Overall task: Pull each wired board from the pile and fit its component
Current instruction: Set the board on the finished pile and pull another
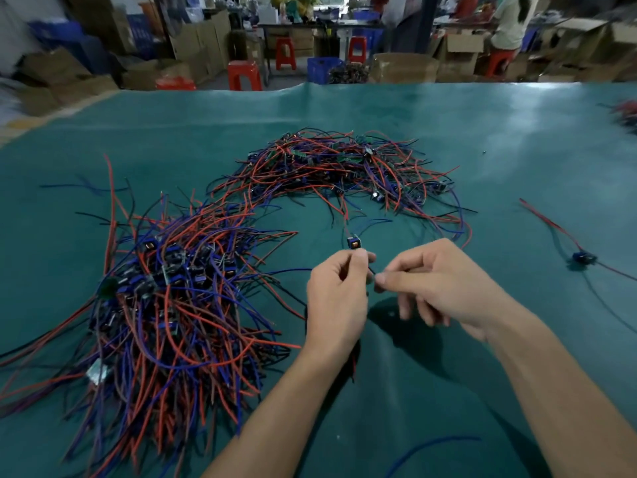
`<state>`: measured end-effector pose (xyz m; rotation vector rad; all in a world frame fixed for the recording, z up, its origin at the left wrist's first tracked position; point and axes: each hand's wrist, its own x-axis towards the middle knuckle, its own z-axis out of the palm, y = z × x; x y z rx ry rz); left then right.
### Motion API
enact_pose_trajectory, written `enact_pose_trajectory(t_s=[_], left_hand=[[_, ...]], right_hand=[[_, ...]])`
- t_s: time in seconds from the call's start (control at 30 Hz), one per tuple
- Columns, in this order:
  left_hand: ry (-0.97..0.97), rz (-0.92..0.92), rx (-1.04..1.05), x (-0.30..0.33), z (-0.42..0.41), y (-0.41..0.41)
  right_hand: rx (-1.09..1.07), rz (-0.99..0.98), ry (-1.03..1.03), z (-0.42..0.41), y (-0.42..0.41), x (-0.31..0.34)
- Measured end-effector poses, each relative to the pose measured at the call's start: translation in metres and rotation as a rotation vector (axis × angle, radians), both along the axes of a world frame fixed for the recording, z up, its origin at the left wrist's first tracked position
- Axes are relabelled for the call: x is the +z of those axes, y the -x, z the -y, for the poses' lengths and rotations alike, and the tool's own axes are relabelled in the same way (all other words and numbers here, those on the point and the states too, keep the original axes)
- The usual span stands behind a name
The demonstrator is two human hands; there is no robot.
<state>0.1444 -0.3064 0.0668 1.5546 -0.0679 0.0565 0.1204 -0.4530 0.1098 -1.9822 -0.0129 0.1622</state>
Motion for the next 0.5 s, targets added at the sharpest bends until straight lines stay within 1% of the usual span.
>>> enact_pose_trajectory(t_s=[0.1, 0.13, 0.17, 0.2, 0.3, 0.33, 0.37, 0.5], left_hand=[[0.091, -0.045, -0.019, -0.001, 0.002, 0.0], [0.12, -0.059, -0.029, -0.001, 0.002, 0.0], [0.138, -0.065, -0.039, -0.002, 0.002, 0.0], [0.132, -0.062, -0.042, -0.003, 0.002, -0.001], [0.073, -0.035, -0.043, -0.004, 0.002, -0.001], [0.065, -0.029, -0.058, -0.004, 0.002, 0.0], [0.05, -0.017, -0.078, -0.004, 0.002, 0.001], [-0.069, 0.064, -0.171, -0.002, 0.002, 0.005]], right_hand=[[0.228, -0.191, 0.025, 0.002, 0.007, 0.008], [0.272, -0.24, 0.048, 0.005, 0.009, 0.01], [0.268, -0.258, 0.055, 0.01, 0.01, 0.013], [0.208, -0.231, 0.04, 0.016, 0.009, 0.015], [-0.171, -0.008, -0.116, 0.03, 0.001, 0.013], [-0.249, 0.017, -0.171, 0.027, -0.002, 0.01], [-0.274, 0.018, -0.216, 0.02, -0.004, 0.007], [-0.24, 0.035, -0.336, -0.005, -0.009, -0.006]])
